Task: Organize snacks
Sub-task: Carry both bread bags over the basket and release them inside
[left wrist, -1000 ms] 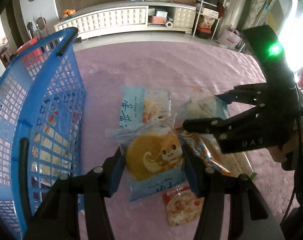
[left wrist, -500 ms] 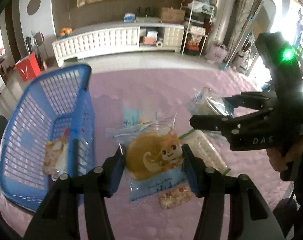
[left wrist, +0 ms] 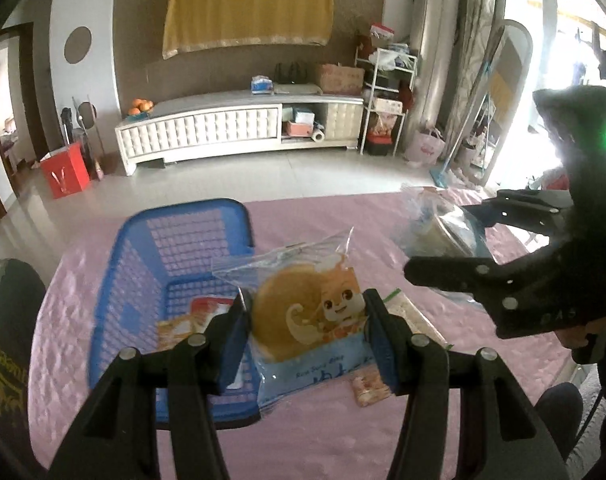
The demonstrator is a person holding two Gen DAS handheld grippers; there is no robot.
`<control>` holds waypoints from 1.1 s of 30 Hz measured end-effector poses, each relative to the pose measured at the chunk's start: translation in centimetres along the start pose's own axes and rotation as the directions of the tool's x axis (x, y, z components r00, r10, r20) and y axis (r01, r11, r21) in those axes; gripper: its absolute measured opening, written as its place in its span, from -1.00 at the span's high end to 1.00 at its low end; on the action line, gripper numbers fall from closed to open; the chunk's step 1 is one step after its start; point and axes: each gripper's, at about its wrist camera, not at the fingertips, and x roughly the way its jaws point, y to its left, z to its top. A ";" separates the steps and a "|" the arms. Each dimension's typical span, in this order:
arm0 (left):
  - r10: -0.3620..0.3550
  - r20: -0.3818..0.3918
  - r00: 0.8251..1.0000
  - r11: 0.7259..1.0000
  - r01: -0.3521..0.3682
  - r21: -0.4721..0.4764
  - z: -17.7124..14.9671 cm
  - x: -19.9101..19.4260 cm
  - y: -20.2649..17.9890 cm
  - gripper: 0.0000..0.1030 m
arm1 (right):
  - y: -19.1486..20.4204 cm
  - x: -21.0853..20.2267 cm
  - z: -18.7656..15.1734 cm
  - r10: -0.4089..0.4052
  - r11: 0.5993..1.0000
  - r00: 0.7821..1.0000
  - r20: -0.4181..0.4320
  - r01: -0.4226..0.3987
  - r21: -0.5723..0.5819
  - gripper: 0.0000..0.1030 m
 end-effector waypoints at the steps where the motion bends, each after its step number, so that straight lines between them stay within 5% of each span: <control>1: 0.003 0.004 1.000 1.000 -0.003 0.000 0.0 -0.5 0.7 -0.01 | 0.5 -0.1 0.3 0.000 1.000 1.000 0.003 0.000 -0.005 -0.43; 18: 0.044 0.019 0.999 0.998 -0.045 0.042 1.0 -4.7 10.6 -0.01 | 9.3 1.3 5.7 0.035 0.994 0.996 0.081 -0.026 -0.106 -0.43; 33: 0.003 -0.041 0.999 0.998 -0.001 0.062 1.6 1.0 17.1 -0.01 | 11.3 8.7 8.5 -0.039 0.992 0.999 0.028 0.042 -0.122 -0.43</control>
